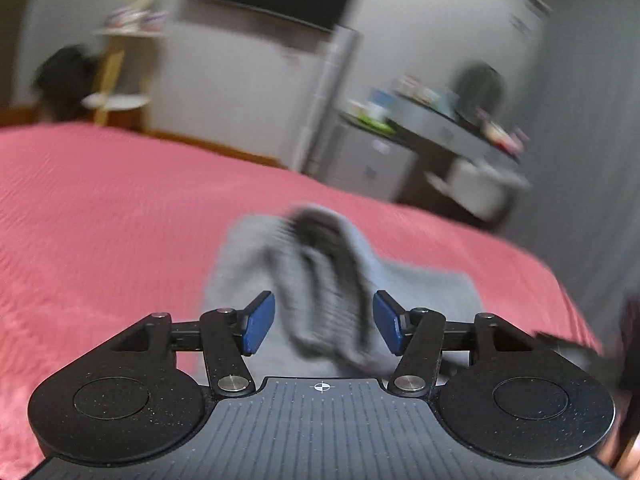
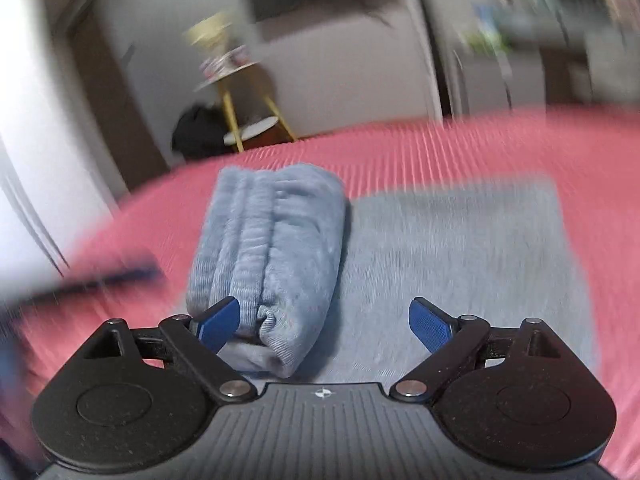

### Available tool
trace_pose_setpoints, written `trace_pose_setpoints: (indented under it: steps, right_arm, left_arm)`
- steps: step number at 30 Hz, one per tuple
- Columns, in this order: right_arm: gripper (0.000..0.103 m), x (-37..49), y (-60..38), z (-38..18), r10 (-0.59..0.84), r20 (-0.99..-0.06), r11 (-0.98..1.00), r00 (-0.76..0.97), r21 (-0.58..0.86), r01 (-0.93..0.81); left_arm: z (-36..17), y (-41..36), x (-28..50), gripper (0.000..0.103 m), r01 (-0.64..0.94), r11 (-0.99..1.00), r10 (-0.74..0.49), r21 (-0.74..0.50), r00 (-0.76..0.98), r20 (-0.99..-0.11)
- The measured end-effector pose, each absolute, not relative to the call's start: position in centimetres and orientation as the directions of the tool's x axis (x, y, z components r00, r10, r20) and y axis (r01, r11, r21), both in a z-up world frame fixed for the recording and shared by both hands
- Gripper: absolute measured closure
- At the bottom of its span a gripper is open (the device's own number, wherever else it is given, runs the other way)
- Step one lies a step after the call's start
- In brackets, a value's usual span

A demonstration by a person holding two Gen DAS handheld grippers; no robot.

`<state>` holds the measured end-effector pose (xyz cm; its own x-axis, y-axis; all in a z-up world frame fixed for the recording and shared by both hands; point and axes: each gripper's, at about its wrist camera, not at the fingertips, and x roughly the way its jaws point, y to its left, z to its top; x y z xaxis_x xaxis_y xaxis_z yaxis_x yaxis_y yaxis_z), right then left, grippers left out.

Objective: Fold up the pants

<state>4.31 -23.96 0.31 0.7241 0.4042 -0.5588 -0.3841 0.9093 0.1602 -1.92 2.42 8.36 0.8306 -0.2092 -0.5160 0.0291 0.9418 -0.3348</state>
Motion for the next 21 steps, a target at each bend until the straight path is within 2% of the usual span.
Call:
trace_pose_setpoints:
  steps: [1, 3, 5, 7, 9, 10, 11, 12, 13, 14, 16, 18, 21]
  right_arm:
    - [0.011, 3.6, -22.4, 0.4, 0.363, -0.549, 0.908, 0.753, 0.027, -0.418]
    - [0.011, 2.6, -19.6, 0.3, 0.34, -0.54, 0.865, 0.77, -0.141, -0.481]
    - [0.006, 2.2, -16.8, -0.2, 0.307, -0.521, 0.842, 0.797, -0.241, -0.482]
    - [0.006, 2.4, -13.8, -1.1, 0.227, -0.504, 0.825, 0.833, -0.356, -0.44]
    - [0.006, 2.8, -11.5, -2.3, 0.218, -0.505, 0.797, 0.835, -0.401, -0.451]
    - [0.011, 3.0, -10.6, -2.7, 0.202, -0.489, 0.795, 0.849, -0.424, -0.433]
    - [0.024, 3.5, -10.0, -3.0, 0.182, -0.479, 0.801, 0.859, -0.434, -0.412]
    - [0.026, 4.3, -9.9, -3.1, 0.181, -0.495, 0.82, 0.85, -0.402, -0.408]
    - [0.037, 5.1, -10.5, -2.8, 0.201, -0.509, 0.853, 0.837, -0.329, -0.405]
    - [0.041, 5.6, -11.3, -2.4, 0.219, -0.515, 0.884, 0.829, -0.255, -0.392]
    - [0.047, 5.8, -13.3, -1.2, 0.249, -0.513, 0.926, 0.822, -0.124, -0.357]
    - [0.056, 5.6, -16.9, 0.4, 0.277, -0.493, 0.956, 0.825, 0.056, -0.287]
    - [0.064, 6.2, -23.8, 1.3, 0.304, -0.484, 0.922, 0.821, 0.366, -0.125]
  left_arm:
    - [8.6, 3.6, -2.0, 0.042, -0.021, 0.94, -0.17, -0.34, 0.835, -0.523]
    - [9.2, 5.1, -2.5, 0.041, -0.094, 0.936, -0.1, -0.339, 0.853, -0.512]
    - [9.4, 6.2, -3.2, 0.039, -0.144, 0.925, -0.055, -0.352, 0.865, -0.499]
    - [8.9, 6.7, -3.2, 0.036, -0.191, 0.912, -0.022, -0.364, 0.862, -0.507]
    - [7.7, 6.7, -3.0, 0.036, -0.206, 0.909, -0.023, -0.363, 0.844, -0.535]
    - [7.2, 6.7, -2.6, 0.036, -0.216, 0.904, -0.032, -0.37, 0.828, -0.56]
    - [6.7, 6.9, -2.2, 0.037, -0.213, 0.896, -0.059, -0.39, 0.813, -0.579]
    - [6.5, 7.0, -2.4, 0.037, -0.213, 0.89, -0.072, -0.403, 0.808, -0.585]
    - [6.6, 7.3, -2.5, 0.037, -0.216, 0.888, -0.072, -0.406, 0.806, -0.587]
    - [6.7, 7.4, -2.5, 0.036, -0.214, 0.887, -0.075, -0.409, 0.808, -0.585]
    - [6.4, 7.3, -2.6, 0.036, -0.189, 0.886, -0.107, -0.423, 0.805, -0.583]
    - [6.1, 6.8, -2.0, 0.036, -0.157, 0.893, -0.143, -0.422, 0.79, -0.596]
    - [5.6, 5.7, -1.6, 0.036, -0.101, 0.91, -0.186, -0.401, 0.767, -0.614]
